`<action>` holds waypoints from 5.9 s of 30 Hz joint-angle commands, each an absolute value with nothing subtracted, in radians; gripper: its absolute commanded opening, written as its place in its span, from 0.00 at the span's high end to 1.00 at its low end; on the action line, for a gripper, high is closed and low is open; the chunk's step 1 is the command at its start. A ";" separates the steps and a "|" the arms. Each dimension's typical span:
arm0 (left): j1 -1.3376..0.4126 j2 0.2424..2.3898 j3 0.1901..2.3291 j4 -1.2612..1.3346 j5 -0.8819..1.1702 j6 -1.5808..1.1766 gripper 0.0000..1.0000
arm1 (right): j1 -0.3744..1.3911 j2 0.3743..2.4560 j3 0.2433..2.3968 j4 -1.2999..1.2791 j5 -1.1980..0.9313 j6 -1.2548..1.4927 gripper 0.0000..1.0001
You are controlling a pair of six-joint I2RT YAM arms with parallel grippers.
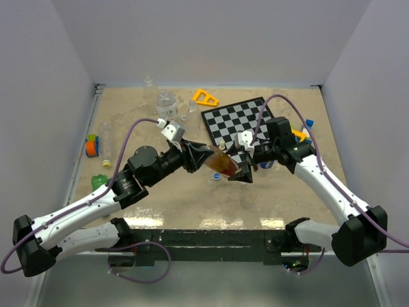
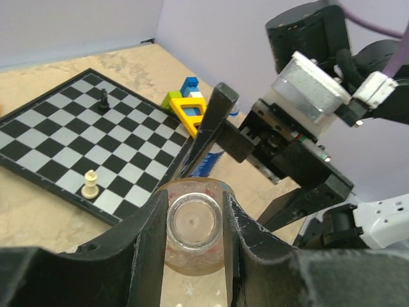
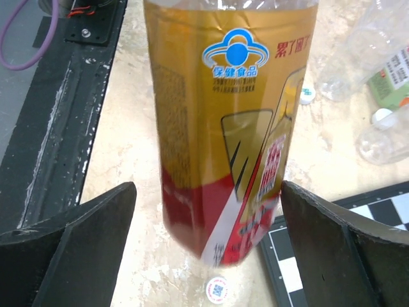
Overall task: Unscrew the bottle caps
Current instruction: Place the plastic bottle at the center of the board, then pick up the plastic bottle from the corner of the board.
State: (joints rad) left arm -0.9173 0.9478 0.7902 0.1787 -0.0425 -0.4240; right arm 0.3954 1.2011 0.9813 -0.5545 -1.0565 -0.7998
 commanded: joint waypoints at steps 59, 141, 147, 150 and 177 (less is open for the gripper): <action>-0.733 1.519 1.091 0.017 -0.080 -0.244 0.90 | 0.374 1.109 0.976 -0.583 -1.026 -0.871 0.02; -0.719 0.729 0.861 -0.439 -0.495 -0.187 0.00 | 0.359 1.089 0.969 -0.586 -1.009 -0.888 0.02; -0.664 0.733 0.824 -0.420 -0.474 -0.187 0.00 | 0.359 1.083 0.966 -0.583 -1.009 -0.888 0.02; -0.597 0.738 0.802 -0.400 -0.413 -0.186 0.00 | 0.359 1.081 0.966 -0.584 -1.008 -0.888 0.02; -0.255 0.876 0.696 -0.256 -0.114 -0.230 0.00 | 0.359 1.074 0.965 -0.583 -1.006 -0.890 0.02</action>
State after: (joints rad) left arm -0.2916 0.8680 0.7044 -0.3225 -0.1921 -0.2001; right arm 0.3634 1.0908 0.9642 -0.5800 -1.0107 -0.8768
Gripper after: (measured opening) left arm 0.997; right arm 0.982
